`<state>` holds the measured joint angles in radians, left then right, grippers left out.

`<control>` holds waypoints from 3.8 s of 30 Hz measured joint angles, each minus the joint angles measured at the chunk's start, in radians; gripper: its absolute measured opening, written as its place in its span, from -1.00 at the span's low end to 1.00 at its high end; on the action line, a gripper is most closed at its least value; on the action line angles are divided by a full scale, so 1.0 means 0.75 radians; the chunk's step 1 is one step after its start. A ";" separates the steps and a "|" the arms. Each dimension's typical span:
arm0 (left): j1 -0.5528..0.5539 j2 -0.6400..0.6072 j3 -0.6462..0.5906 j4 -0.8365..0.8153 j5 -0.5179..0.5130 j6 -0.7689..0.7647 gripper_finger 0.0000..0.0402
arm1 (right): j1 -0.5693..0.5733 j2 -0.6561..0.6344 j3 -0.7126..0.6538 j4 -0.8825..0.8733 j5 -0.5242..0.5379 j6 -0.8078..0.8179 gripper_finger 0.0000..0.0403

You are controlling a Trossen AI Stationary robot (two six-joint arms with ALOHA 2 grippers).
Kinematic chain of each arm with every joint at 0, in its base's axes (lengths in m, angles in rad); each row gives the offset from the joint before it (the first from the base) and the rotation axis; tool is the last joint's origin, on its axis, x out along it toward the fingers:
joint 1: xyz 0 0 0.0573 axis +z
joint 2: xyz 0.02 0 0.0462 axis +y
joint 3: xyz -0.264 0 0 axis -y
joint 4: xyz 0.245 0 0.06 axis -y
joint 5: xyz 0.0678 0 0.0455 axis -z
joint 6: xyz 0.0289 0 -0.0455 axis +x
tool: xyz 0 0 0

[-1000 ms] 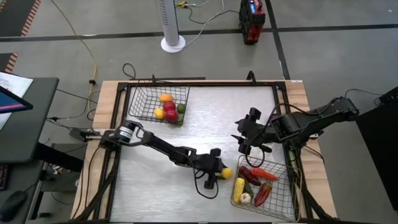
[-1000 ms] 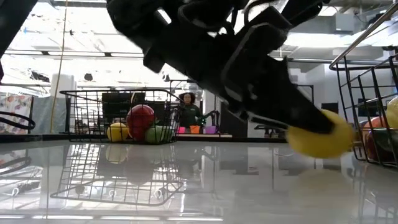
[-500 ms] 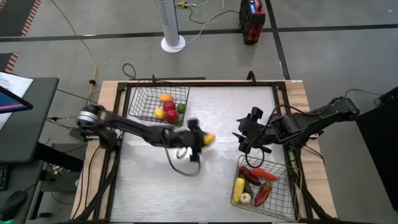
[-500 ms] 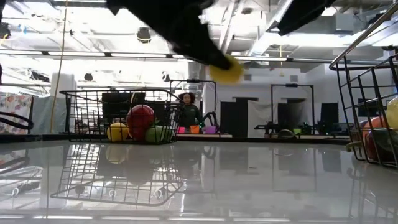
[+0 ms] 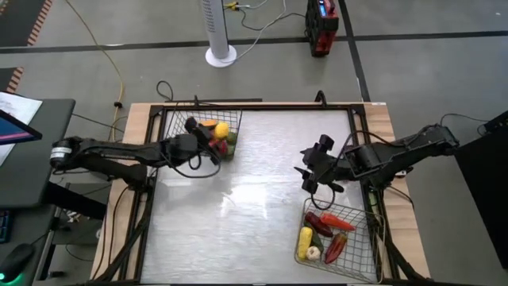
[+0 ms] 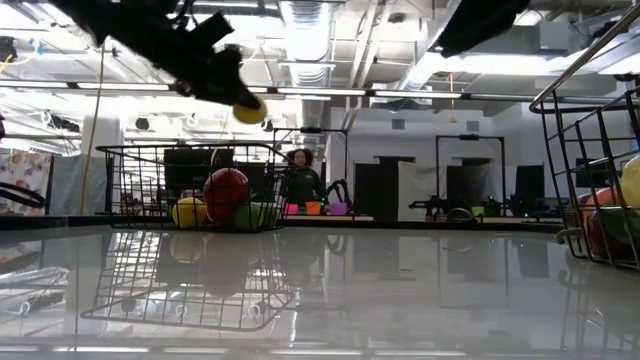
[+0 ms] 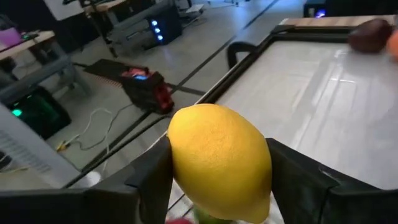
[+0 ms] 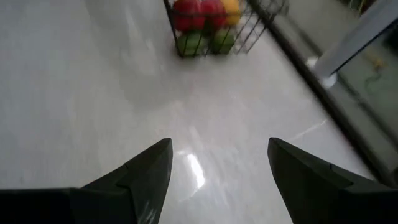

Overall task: Sort produce into baskets
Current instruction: Put the lemon into the black wire basket, then put the orange into the black wire basket

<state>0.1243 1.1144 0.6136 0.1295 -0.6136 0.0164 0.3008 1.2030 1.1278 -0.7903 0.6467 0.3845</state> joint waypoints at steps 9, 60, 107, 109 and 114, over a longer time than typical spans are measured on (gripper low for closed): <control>0.104 -0.167 -0.102 -0.068 -0.023 -0.063 0.60 | -0.183 0.016 -0.001 -0.034 -0.261 0.037 0.45; -0.415 0.350 -0.134 0.565 0.279 -0.007 0.52 | -0.650 0.585 -0.309 -0.831 -0.730 0.092 0.97; -0.514 0.065 -0.135 0.399 -0.060 0.160 0.52 | -0.556 0.584 0.277 0.301 -0.724 -0.245 0.47; -0.513 0.045 -0.135 0.328 -0.073 0.136 0.52 | -0.566 0.584 0.277 0.324 -0.724 -0.245 0.47; -0.525 -0.014 -0.135 0.033 0.089 -0.034 0.52 | -0.531 0.661 0.277 0.326 -0.724 -0.200 0.47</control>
<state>-0.2696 1.1037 0.5121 0.1543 -0.5468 -0.0087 -0.0971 1.6984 1.3360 -0.5459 0.1036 0.2347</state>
